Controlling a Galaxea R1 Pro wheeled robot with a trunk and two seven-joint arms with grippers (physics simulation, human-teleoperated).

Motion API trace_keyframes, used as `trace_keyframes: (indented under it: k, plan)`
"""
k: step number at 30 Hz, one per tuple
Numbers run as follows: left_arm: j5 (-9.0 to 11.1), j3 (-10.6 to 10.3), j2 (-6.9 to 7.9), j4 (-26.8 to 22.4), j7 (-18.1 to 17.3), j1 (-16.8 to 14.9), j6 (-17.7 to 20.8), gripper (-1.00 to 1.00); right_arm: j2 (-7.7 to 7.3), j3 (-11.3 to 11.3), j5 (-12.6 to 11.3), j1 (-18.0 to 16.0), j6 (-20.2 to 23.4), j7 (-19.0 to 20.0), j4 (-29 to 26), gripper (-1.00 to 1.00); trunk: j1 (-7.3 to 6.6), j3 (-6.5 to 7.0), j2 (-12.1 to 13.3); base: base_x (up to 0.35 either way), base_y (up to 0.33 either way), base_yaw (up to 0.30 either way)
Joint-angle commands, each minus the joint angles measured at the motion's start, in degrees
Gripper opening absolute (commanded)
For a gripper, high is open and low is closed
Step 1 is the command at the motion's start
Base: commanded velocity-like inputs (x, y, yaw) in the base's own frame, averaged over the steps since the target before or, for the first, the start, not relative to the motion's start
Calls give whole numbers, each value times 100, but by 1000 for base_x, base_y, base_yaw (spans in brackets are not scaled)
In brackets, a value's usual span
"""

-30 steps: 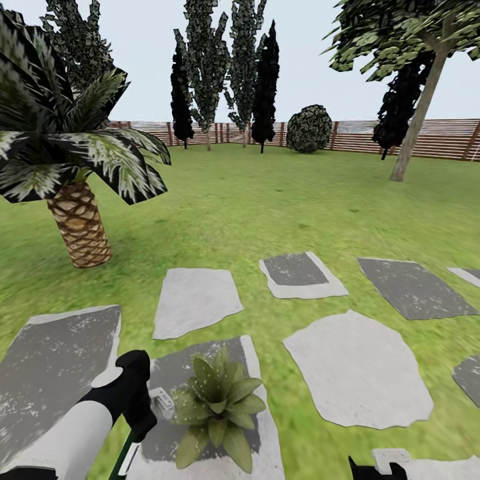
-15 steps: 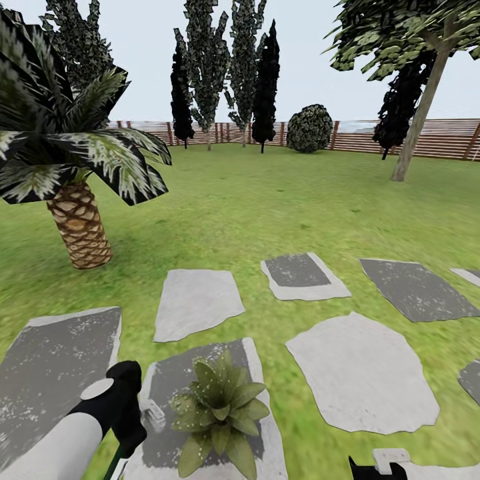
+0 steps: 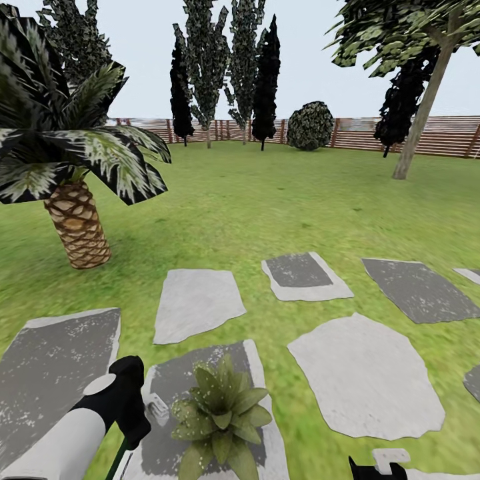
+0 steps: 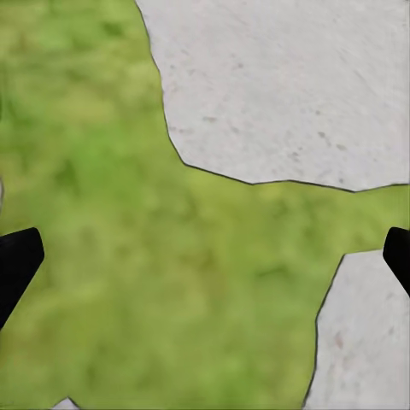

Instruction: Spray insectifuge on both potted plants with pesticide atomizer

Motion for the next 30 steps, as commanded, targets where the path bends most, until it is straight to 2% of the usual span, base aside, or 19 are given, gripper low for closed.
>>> trace_keyframes:
  k: [1, 9, 13, 16, 20, 30]
  plan:
    - [-24, -28, 4, -5, -47, 3, 58, -100, 1, -49, 12, -4, -20, 46, -3, 100, -1, -5, -2, 14, 4, 0]
    - [-16, -24, 64, 70, -29, 44, 68, -100, 1, -49, 3, -4, -20, 46, -9, 100, -1, -5, -2, 2, 1, 0]
    - [-15, 361, 58, 10, -2, 44, 75, -100, 1, -49, 3, -4, -20, 46, -9, 100, -1, -5, -2, 0, -2, 106]
    - [-20, 472, 19, -6, 153, 44, 83, -100, 1, -49, 3, -4, -20, 46, -9, 100, -1, -5, -2, 0, -159, 258]
    - [-14, 495, 2, 4, 473, 44, 84, -100, 1, -50, 3, -4, -20, 46, -9, 100, -1, -5, -2, -100, -251, 275]
    - [-6, 511, -5, 1, 500, 44, 84, -100, 1, -49, 3, -4, -20, 46, -9, 100, -1, -5, -2, -211, -225, 277]
